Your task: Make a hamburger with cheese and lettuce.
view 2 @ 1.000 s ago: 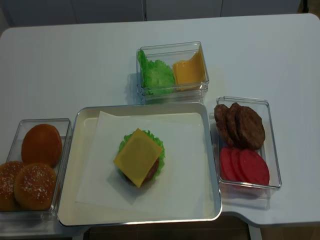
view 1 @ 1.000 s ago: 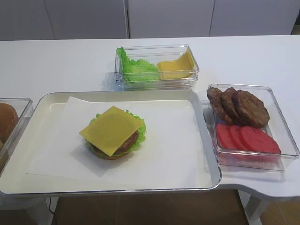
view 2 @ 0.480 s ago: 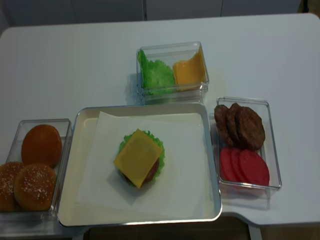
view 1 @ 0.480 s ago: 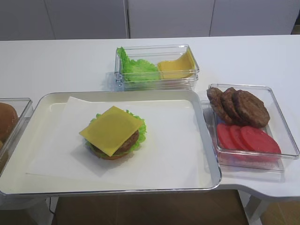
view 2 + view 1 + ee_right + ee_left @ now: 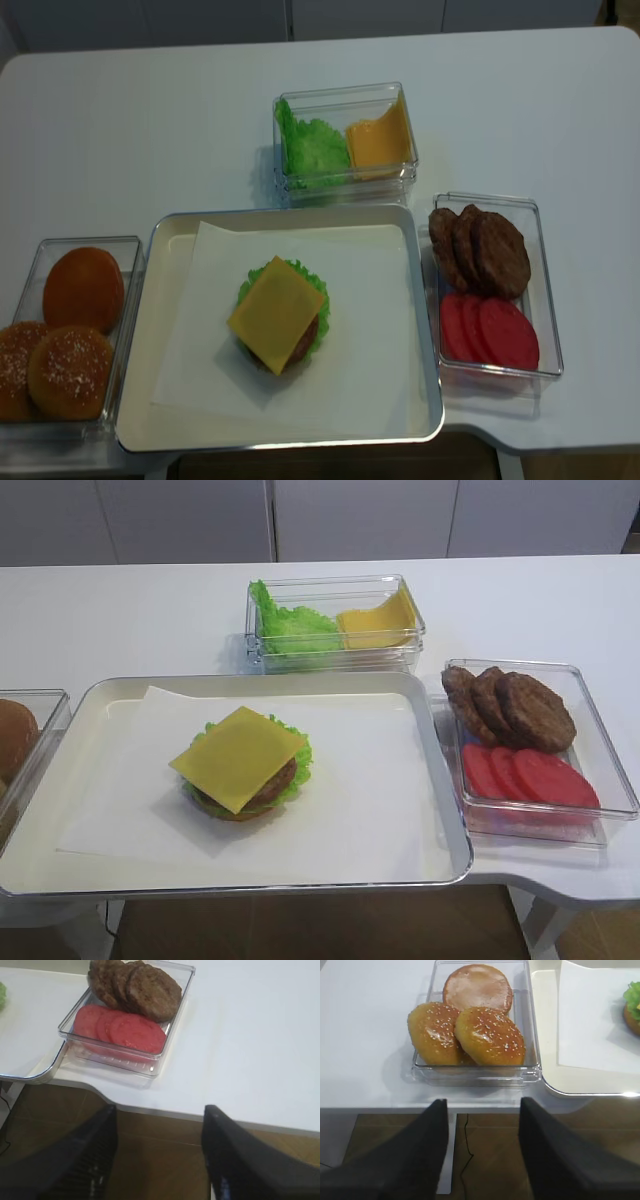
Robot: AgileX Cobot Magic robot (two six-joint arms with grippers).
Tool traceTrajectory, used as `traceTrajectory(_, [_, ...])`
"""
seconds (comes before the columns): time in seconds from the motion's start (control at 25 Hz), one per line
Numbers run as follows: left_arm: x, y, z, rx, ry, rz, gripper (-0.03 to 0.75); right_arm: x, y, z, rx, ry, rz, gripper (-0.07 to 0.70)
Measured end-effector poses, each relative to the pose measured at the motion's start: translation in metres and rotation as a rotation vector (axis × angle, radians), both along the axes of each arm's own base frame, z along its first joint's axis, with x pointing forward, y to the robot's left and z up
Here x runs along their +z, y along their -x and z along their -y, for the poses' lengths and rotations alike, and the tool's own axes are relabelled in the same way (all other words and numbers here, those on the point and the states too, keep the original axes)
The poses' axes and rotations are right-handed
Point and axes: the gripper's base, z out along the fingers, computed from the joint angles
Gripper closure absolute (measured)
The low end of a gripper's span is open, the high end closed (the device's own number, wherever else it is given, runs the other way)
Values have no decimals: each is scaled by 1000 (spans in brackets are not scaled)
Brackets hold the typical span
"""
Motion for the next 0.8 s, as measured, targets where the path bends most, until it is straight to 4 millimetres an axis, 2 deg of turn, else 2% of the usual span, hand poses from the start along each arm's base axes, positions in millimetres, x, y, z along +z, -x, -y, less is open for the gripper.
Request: traceTrajectory(0.8, [0, 0, 0, 0, 0, 0, 371, 0, 0, 0, -1, -1, 6, 223])
